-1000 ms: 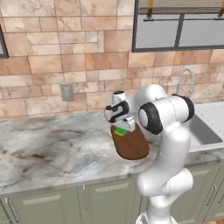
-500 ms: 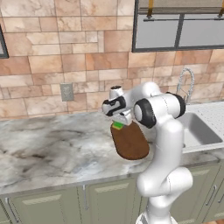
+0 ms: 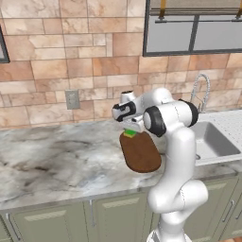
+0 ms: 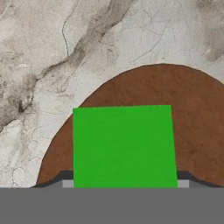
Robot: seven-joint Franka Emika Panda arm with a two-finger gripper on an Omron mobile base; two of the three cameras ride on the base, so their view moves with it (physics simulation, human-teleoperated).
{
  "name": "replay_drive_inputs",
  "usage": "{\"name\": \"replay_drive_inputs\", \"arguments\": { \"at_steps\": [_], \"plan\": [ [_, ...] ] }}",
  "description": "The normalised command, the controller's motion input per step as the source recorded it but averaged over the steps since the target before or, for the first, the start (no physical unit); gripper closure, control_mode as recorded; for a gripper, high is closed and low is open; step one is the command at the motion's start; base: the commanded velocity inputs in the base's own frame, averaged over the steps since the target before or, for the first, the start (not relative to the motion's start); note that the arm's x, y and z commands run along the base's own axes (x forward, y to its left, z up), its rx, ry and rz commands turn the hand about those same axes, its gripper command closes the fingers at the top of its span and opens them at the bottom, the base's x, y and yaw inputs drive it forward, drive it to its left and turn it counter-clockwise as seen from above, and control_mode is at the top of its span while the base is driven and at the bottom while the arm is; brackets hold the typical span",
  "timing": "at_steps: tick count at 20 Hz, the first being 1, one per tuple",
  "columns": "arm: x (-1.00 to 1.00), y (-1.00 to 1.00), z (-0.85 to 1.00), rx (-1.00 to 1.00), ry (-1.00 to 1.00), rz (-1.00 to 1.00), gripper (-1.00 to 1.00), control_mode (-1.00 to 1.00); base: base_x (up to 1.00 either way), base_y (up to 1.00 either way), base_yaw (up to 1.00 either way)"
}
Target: Pick up the sponge from the counter and clean the cutting board by briefly scrubbing or pressing down on the cutting board. Once finished, release the sponge.
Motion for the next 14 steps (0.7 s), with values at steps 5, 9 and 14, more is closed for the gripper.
{"name": "replay_drive_inputs", "arguments": {
  "at_steps": [5,9,14],
  "plan": [
    [0.0,-0.55,-0.31,0.0,0.05,0.0,1.0,-1.0,0.0,0.0,0.0],
    [-0.06,-0.52,-0.45,0.0,0.07,0.0,1.0,-1.0,0.0,0.0,0.0],
    [-0.26,-0.48,-0.43,-0.01,0.05,0.0,1.0,-1.0,0.0,0.0,0.0]
  ]
}}
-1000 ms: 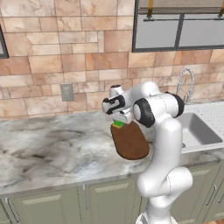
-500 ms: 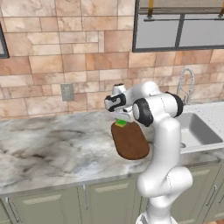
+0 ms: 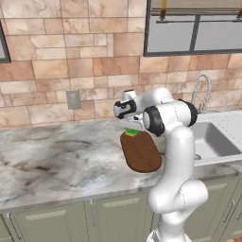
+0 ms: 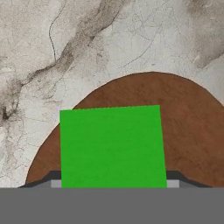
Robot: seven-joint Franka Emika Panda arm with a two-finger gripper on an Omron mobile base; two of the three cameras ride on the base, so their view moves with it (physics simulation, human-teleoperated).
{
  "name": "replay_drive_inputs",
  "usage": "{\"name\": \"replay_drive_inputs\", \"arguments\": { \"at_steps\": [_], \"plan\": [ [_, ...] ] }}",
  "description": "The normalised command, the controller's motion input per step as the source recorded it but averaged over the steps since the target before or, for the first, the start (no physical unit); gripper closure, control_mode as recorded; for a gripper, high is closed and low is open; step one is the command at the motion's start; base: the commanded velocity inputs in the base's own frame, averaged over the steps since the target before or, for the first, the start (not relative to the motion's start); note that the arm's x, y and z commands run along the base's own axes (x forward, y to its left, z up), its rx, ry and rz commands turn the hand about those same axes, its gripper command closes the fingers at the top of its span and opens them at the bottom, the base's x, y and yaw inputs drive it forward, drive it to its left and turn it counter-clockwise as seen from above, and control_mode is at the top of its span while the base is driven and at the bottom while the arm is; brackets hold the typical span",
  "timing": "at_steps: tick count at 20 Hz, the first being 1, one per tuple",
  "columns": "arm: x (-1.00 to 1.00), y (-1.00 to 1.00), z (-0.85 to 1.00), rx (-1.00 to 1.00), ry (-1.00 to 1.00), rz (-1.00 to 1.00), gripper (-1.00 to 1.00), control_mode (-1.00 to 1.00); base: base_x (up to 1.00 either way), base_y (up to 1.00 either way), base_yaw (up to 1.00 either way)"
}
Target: Pick up the sponge from the counter and clean the cutting board by briefly scrubbing or pressing down on the cutting board. Once finished, release the sponge.
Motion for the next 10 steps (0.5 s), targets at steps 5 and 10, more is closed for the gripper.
{"name": "replay_drive_inputs", "arguments": {
  "at_steps": [5,10],
  "plan": [
    [-0.5,-0.43,-0.38,-0.04,0.01,0.0,1.0,-1.0,0.0,0.0,0.0],
    [-0.6,-0.36,-0.32,-0.08,0.0,0.0,1.0,-1.0,0.0,0.0,0.0]
  ]
}}
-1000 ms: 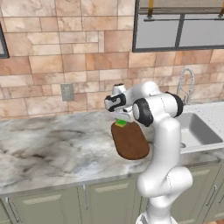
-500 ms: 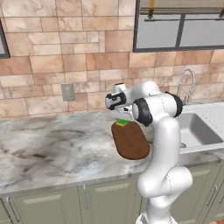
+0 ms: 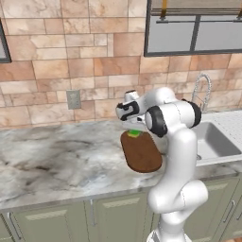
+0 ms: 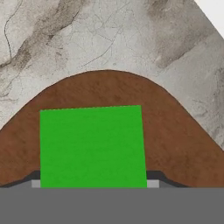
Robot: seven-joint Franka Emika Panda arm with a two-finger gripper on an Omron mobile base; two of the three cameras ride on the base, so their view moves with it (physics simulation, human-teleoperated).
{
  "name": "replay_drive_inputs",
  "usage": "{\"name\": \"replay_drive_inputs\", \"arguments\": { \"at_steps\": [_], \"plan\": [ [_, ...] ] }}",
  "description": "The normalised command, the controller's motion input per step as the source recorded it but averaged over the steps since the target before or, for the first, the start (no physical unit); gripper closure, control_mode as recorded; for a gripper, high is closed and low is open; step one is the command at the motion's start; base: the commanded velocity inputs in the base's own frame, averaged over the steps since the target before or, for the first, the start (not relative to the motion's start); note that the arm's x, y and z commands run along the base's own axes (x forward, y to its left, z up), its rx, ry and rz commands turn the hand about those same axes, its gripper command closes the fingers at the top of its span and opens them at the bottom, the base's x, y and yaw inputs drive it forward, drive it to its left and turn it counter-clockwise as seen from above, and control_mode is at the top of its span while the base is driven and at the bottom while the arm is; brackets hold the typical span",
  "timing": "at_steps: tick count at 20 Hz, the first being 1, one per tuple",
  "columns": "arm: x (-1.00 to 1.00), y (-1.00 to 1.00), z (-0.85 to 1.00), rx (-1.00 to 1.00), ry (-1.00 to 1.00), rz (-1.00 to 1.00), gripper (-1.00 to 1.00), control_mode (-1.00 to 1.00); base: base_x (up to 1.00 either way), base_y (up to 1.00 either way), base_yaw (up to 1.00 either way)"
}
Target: Pick up the sponge from the counter and clean the cutting board by briefly scrubbing or pressing down on the cutting board. Once finished, release the sponge.
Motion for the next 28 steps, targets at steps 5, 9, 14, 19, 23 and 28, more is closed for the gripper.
{"name": "replay_drive_inputs", "arguments": {
  "at_steps": [5,9,14,19,23,28],
  "plan": [
    [-0.63,-0.32,-0.27,-0.08,0.0,0.0,1.0,-1.0,0.0,0.0,0.0],
    [-0.59,-0.24,-0.31,-0.05,0.01,0.0,1.0,-1.0,0.0,0.0,0.0],
    [-0.67,-0.13,-0.43,-0.01,0.06,0.0,1.0,-1.0,0.0,0.0,0.0],
    [-0.79,-0.03,-0.49,0.0,0.07,0.0,1.0,-1.0,0.0,0.0,0.0],
    [-0.96,0.0,-0.56,0.0,0.05,-0.01,1.0,-1.0,0.0,0.0,0.0],
    [-1.0,0.0,-0.62,0.0,0.06,-0.01,1.0,-1.0,0.0,0.0,0.0]
  ]
}}
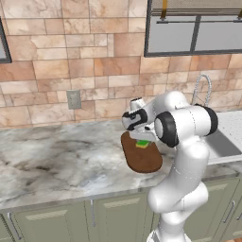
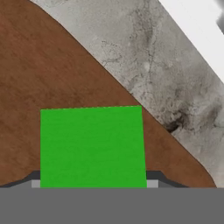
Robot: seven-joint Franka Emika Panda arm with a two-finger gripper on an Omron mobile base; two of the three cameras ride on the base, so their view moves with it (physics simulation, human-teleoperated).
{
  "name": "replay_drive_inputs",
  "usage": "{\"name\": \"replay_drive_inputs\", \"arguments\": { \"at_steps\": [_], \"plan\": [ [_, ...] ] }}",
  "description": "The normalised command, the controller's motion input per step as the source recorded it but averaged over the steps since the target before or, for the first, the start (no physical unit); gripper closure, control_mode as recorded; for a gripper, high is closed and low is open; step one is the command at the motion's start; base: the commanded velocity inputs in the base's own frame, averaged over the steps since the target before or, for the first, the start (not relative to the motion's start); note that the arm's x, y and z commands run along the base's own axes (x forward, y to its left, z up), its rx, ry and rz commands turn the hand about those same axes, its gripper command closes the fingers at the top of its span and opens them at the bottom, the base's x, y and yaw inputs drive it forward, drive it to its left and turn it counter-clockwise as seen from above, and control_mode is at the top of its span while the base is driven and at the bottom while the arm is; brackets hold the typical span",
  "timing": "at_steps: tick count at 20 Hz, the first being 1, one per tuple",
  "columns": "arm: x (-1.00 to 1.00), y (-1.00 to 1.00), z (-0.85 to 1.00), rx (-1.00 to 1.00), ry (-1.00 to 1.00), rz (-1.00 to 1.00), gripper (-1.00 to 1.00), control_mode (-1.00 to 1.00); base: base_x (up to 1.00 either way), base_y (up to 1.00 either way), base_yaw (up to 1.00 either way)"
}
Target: Pick up the sponge from the counter and clean the cutting board by briefly scrubbing or pressing down on the cutting board. Once finished, release the sponge.
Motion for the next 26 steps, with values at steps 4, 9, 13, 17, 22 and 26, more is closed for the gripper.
{"name": "replay_drive_inputs", "arguments": {
  "at_steps": [4,9,13,17,22,26],
  "plan": [
    [-1.0,0.0,-0.67,0.0,0.07,-0.02,1.0,-1.0,0.0,0.0,0.0],
    [-1.0,0.0,-0.71,0.0,0.09,-0.03,1.0,-1.0,0.0,0.0,0.0],
    [-1.0,0.0,-0.71,0.0,0.1,-0.03,1.0,-1.0,0.0,0.0,0.0],
    [-0.99,0.0,-0.55,0.0,0.18,-0.03,1.0,-1.0,0.0,0.0,0.0],
    [-0.68,0.0,-0.06,0.0,0.4,-0.01,1.0,-1.0,0.0,0.0,0.0],
    [-0.33,0.02,0.03,0.0,0.61,0.0,1.0,-1.0,0.0,0.0,0.0]
  ]
}}
